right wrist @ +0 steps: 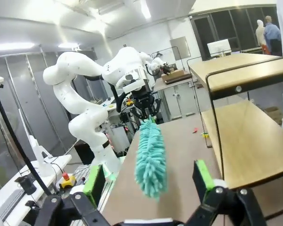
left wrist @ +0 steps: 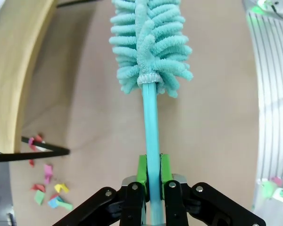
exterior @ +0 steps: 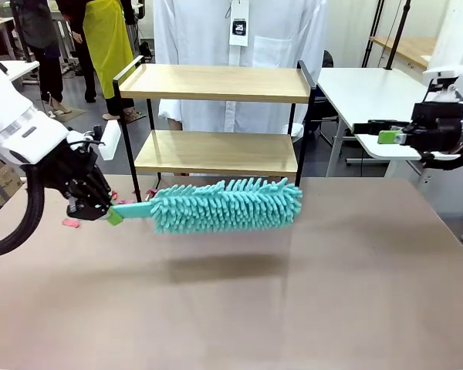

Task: Clean the shelf.
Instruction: Hand the Duster back to the human.

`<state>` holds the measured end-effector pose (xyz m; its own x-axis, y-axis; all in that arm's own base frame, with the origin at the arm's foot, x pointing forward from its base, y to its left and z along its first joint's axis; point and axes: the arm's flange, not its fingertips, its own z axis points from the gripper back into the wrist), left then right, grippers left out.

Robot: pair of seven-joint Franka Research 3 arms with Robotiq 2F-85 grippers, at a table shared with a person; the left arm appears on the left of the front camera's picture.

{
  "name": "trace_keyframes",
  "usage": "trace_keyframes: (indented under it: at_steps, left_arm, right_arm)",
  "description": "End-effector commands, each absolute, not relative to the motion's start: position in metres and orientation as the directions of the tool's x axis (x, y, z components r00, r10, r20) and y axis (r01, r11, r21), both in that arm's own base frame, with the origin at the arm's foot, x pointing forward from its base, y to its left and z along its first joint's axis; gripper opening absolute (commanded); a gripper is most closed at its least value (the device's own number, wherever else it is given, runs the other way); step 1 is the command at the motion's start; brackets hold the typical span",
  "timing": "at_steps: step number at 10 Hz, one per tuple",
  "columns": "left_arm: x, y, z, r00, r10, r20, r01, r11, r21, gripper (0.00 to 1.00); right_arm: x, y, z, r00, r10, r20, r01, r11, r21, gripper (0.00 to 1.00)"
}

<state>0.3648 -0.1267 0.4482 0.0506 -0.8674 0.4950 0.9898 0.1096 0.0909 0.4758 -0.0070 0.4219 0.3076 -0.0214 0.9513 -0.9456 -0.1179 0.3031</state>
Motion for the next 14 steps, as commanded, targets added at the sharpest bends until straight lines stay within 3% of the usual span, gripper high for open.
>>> trace_keyframes:
  at_steps: [1, 4, 7, 14]
  left_arm:
    - [0.357, -0.135, 0.43, 0.0, -0.836, 0.549, 0.986, 0.091, 0.139, 0.13]
    - [0.368, -0.132, 0.446, 0.042, -0.858, 0.511, 0.987, 0.116, 0.113, 0.13]
    - [0.368, -0.132, 0.446, 0.042, -0.858, 0.511, 0.987, 0.116, 0.113, 0.13]
    - [0.368, -0.132, 0.446, 0.042, -0.858, 0.511, 0.987, 0.116, 0.113, 0.13]
  right_arm:
    - [0.47, 0.003, 0.411, 0.214, -0.059, 0.975, -0.977, -0.018, 0.213, 1.0]
    - [0.474, -0.003, 0.413, 0.283, -0.039, 0.958, -0.956, -0.088, 0.279, 1.0]
    - [0.458, 0.029, 0.375, 0.21, 0.106, 0.972, -0.973, -0.076, 0.218, 1.0]
    - [0.448, 0.088, 0.324, 0.162, 0.043, 0.986, -0.982, -0.095, 0.165, 1.0]
